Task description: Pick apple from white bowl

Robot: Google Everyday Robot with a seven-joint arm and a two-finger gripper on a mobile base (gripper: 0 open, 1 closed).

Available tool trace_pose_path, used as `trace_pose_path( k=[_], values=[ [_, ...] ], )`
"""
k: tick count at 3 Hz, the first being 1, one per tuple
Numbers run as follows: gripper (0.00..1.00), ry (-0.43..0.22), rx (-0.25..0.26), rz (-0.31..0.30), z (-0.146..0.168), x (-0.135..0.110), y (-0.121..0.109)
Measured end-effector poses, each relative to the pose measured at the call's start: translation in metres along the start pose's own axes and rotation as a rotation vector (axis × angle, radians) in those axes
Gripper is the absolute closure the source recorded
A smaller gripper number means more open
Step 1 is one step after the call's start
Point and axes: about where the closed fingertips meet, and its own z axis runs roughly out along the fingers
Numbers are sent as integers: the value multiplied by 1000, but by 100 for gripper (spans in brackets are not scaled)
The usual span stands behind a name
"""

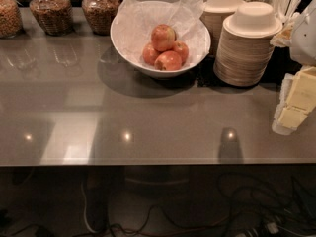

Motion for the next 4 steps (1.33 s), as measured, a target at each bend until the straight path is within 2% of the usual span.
trace_pose_path(
  k=[2, 3, 4],
  values=[
    [0, -24, 14, 3, 1, -3, -3],
    [0, -155, 65, 41, 19, -20, -20],
    [0, -286, 144, 76, 36, -47, -50]
  ],
)
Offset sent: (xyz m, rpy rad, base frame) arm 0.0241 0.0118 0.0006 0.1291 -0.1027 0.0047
